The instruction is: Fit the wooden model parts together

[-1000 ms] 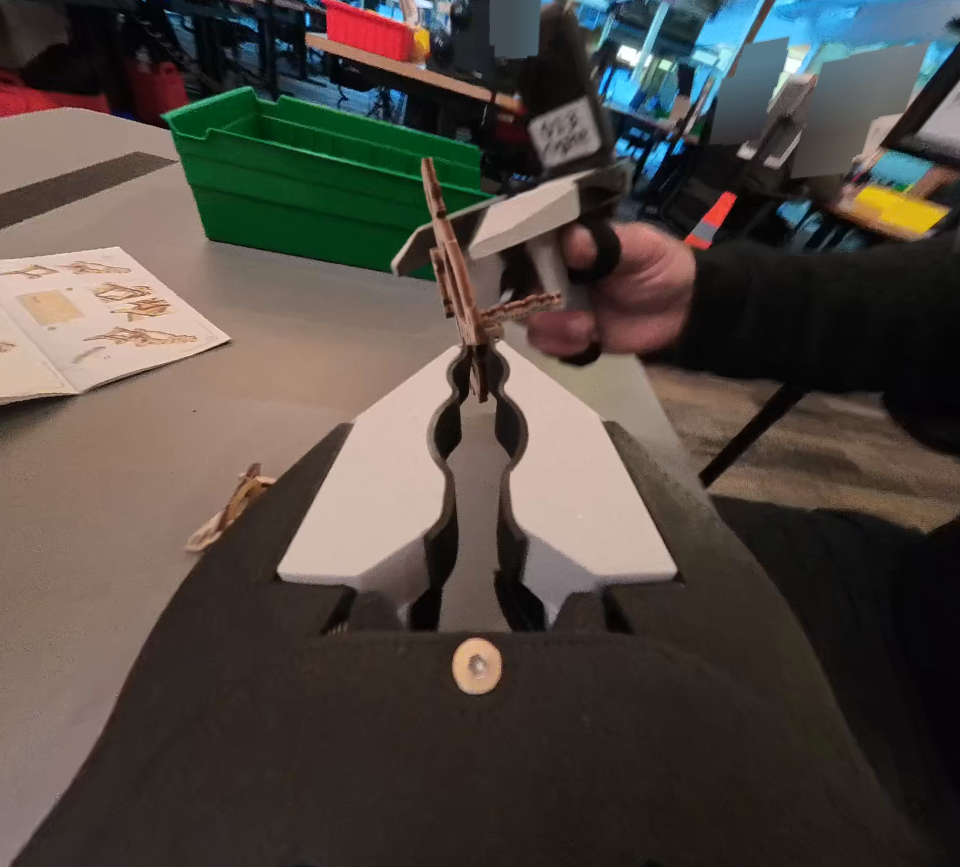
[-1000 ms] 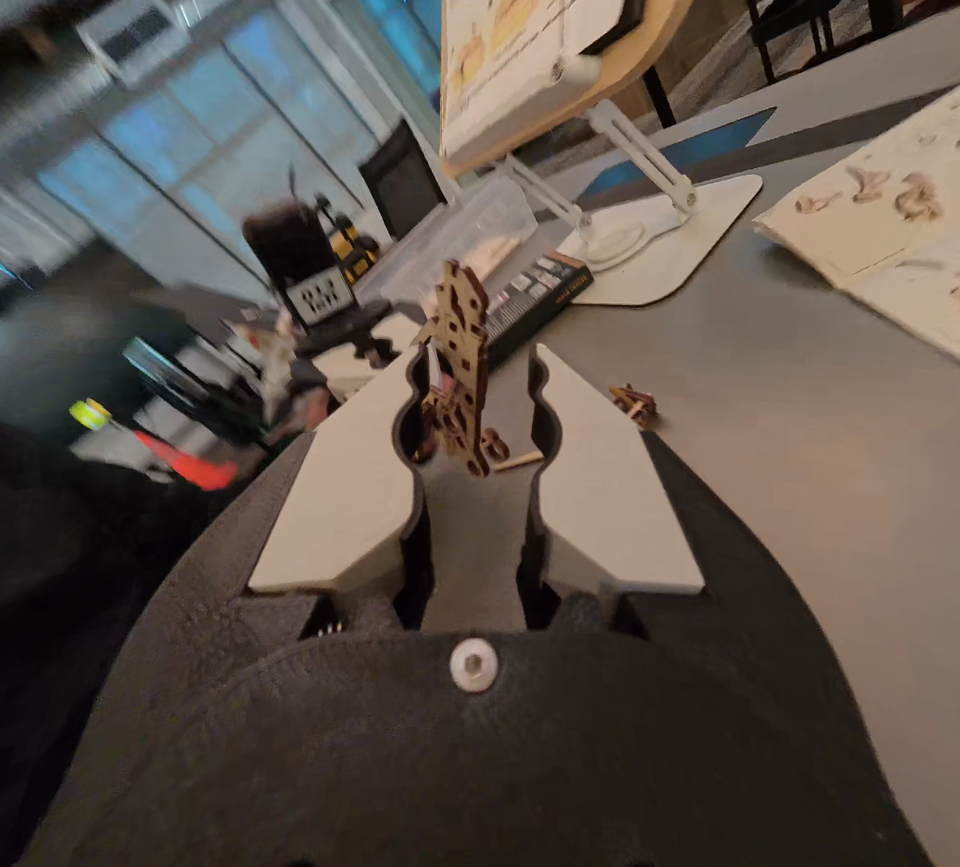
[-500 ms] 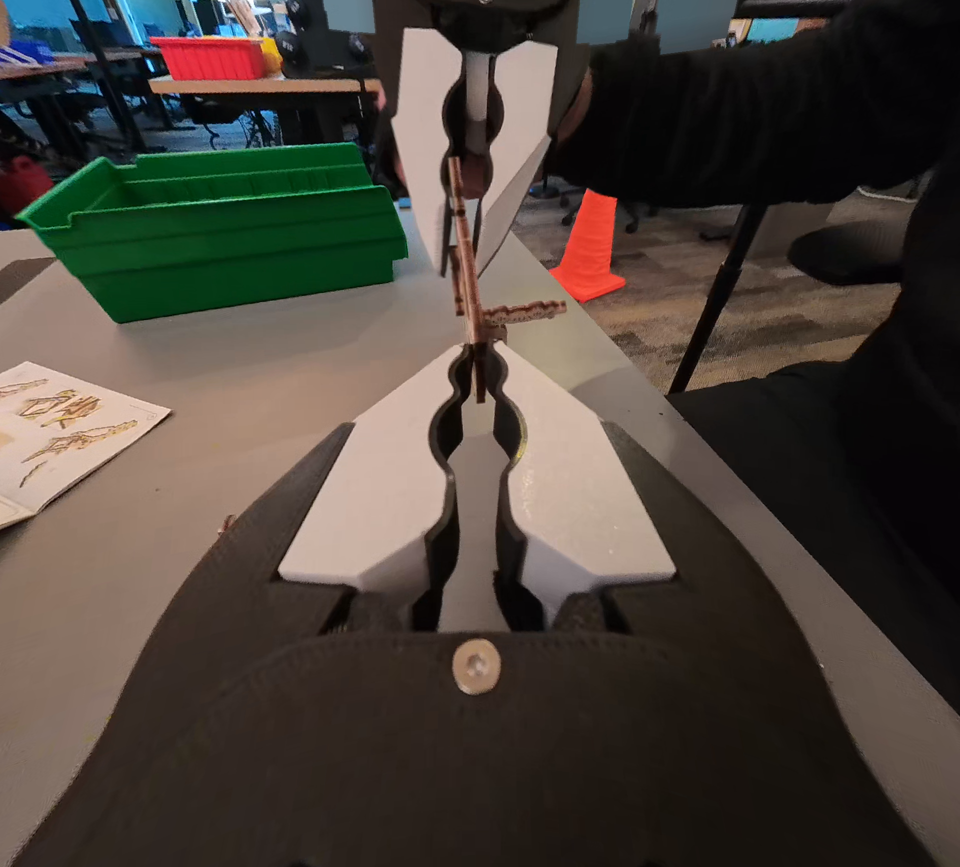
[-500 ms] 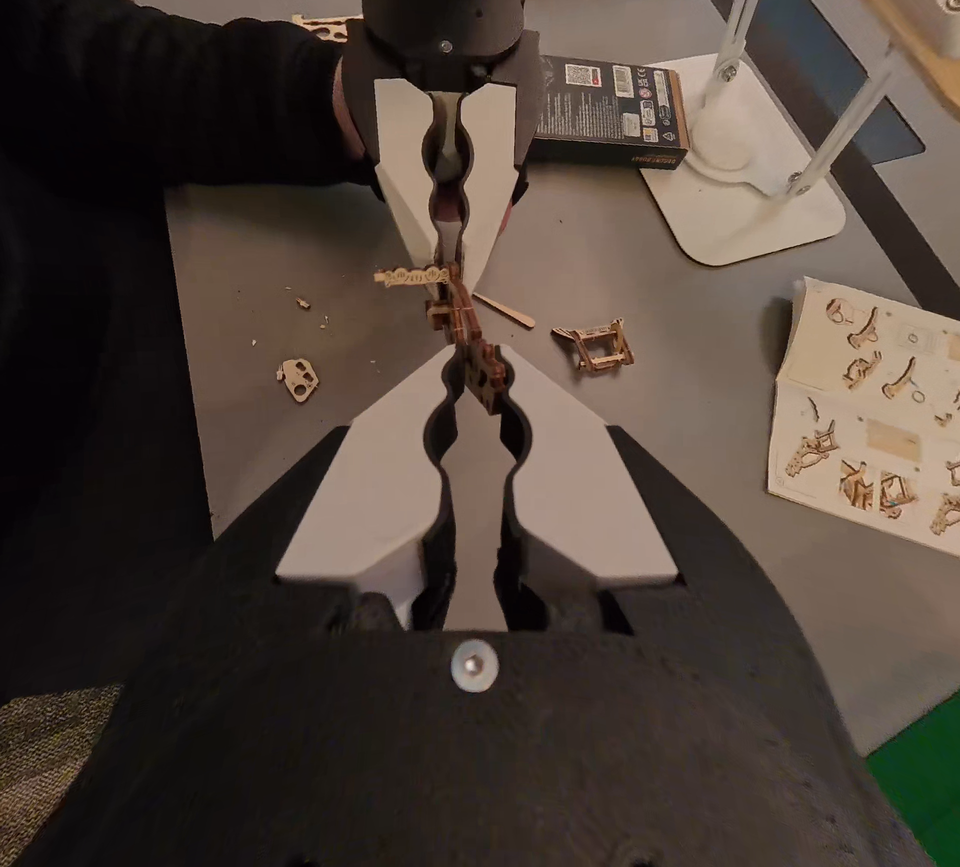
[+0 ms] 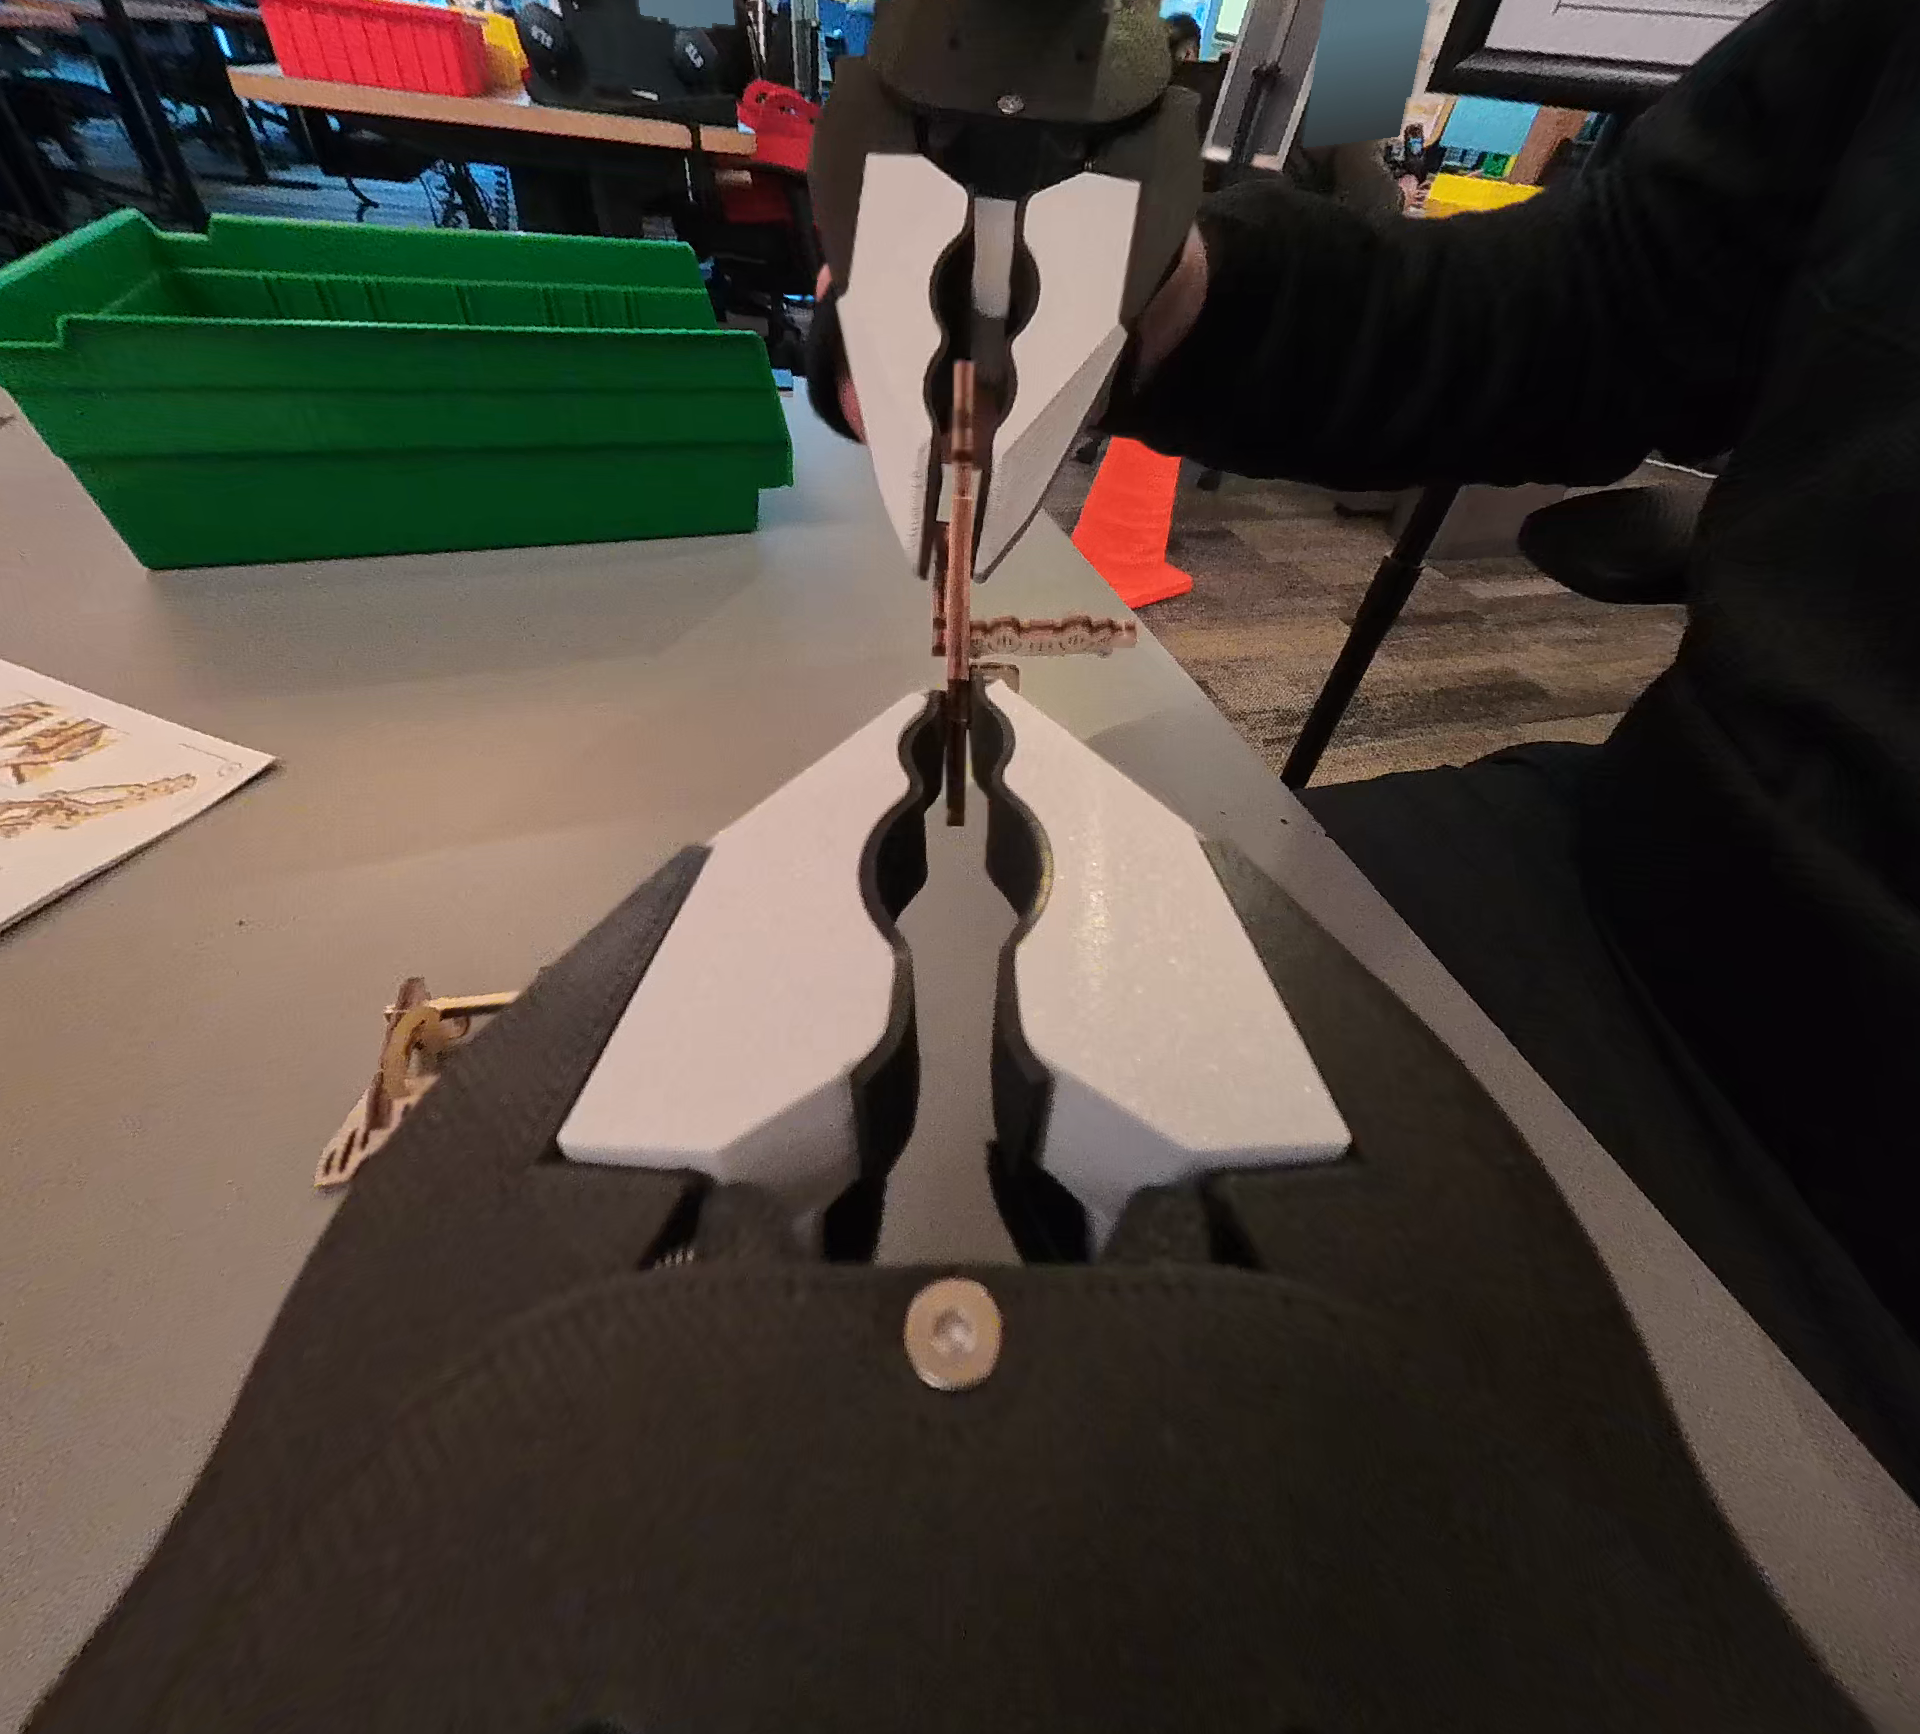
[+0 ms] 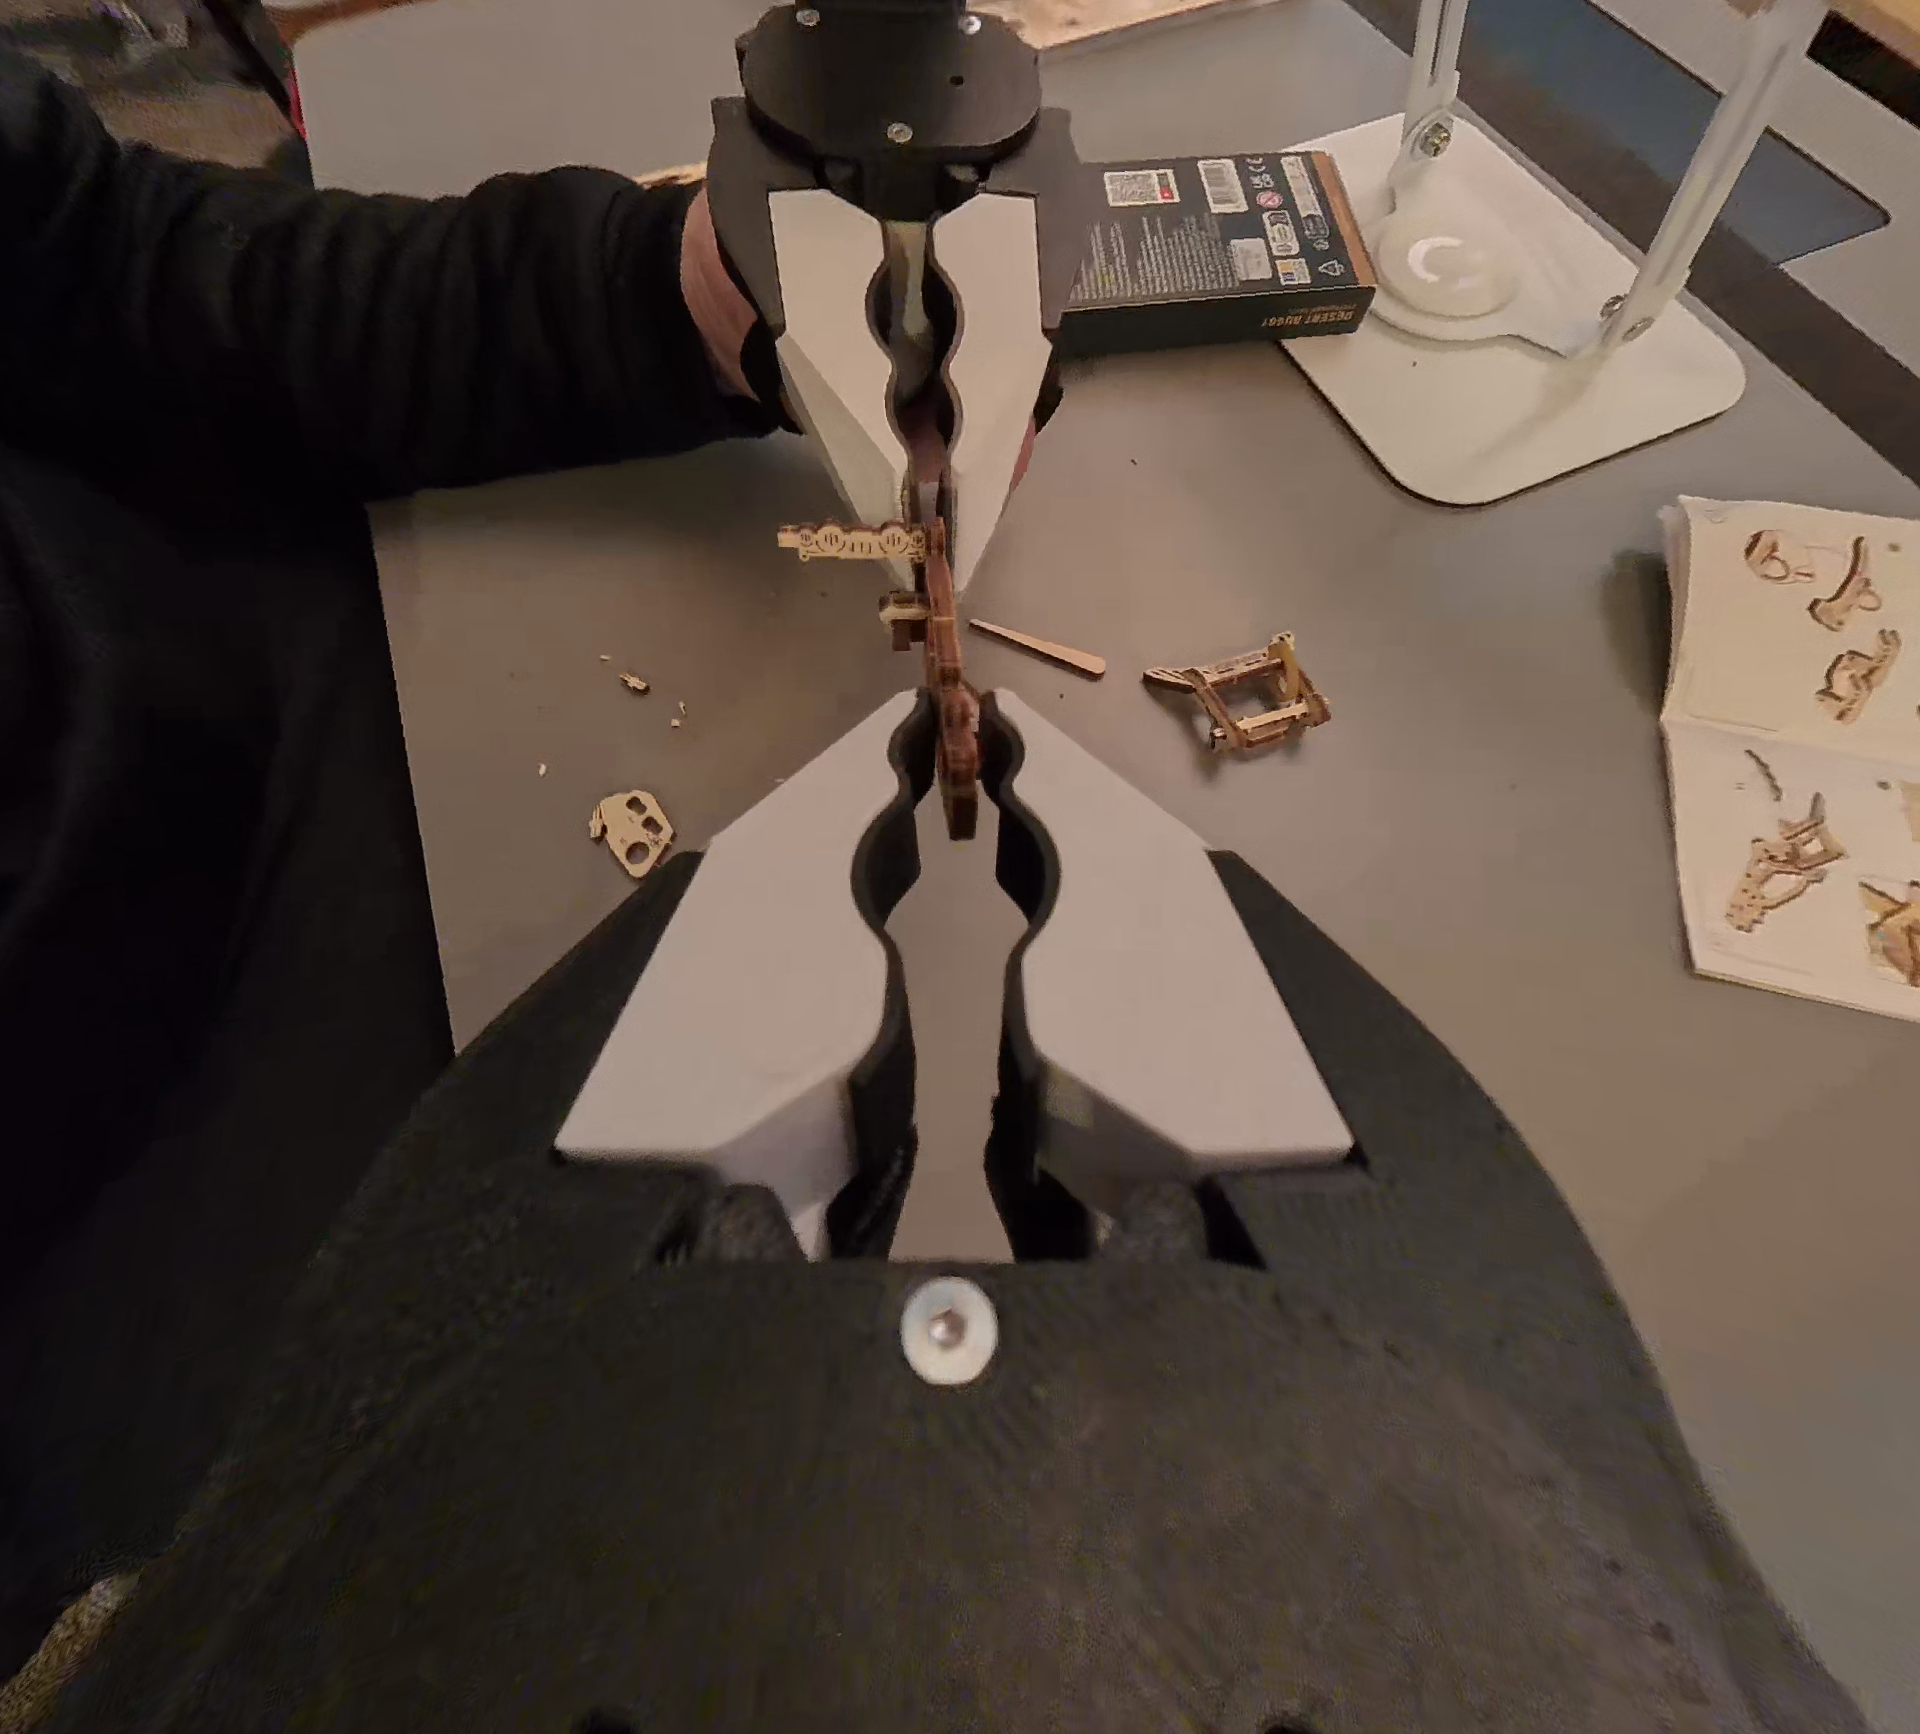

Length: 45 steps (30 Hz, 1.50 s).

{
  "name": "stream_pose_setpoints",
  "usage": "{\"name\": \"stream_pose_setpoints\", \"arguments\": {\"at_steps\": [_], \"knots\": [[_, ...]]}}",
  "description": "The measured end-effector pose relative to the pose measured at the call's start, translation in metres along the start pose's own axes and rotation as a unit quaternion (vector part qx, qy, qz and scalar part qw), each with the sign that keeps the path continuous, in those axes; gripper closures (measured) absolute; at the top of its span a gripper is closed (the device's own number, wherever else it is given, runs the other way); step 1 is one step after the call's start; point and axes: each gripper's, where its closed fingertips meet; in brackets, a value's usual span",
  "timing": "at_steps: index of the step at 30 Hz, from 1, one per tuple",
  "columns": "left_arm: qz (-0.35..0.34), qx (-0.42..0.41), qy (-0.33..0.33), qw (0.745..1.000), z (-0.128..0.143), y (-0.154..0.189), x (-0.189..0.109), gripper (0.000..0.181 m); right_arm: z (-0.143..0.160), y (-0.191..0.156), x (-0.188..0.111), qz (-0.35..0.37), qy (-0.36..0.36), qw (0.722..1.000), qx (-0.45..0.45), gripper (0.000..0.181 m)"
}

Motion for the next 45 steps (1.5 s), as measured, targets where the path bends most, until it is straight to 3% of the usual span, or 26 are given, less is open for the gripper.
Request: {"name": "stream_pose_setpoints", "arguments": {"at_steps": [9,13,18,22,27,31,34,40,45], "knots": [[-0.023,-0.023,-0.039,0.999,0.017,-0.010,0.009,0.180,0.017,0.017,0.002,0.008,0.007,0.999,0.036,0.162],[-0.024,-0.032,-0.049,0.998,0.021,-0.013,0.011,0.180,0.021,0.015,0.004,-0.007,0.000,1.000,0.025,0.176],[-0.039,-0.046,-0.037,0.997,0.021,-0.023,0.010,0.178,0.023,0.015,0.007,-0.012,0.008,0.999,0.028,0.181],[-0.075,-0.052,-0.022,0.996,0.018,-0.037,0.002,0.156,0.028,0.029,0.005,0.012,0.019,0.998,0.054,0.181],[-0.148,-0.066,-0.020,0.987,0.022,-0.064,-0.014,0.145,0.035,0.055,-0.004,0.079,0.042,0.990,0.107,0.181],[-0.246,-0.060,-0.078,0.964,0.042,-0.095,-0.025,0.135,0.051,0.080,-0.008,0.169,0.040,0.971,0.163,0.181],[-0.285,-0.050,-0.116,0.950,0.051,-0.106,-0.028,0.128,0.058,0.083,0.000,0.182,0.038,0.966,0.180,0.181],[-0.300,-0.032,-0.242,0.922,0.086,-0.116,-0.023,0.105,0.063,0.086,0.012,0.184,0.041,0.961,0.201,0.181],[-0.292,0.001,-0.271,0.917,0.086,-0.125,-0.020,0.116,0.069,0.092,0.011,0.186,0.052,0.957,0.216,0.181]]}}
Point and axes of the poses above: each gripper's, where its closed fingertips meet, x out along the fingers, z out of its underside, y = z × x across the jaws, and after that the axes turned 2 degrees about -x, right-handed
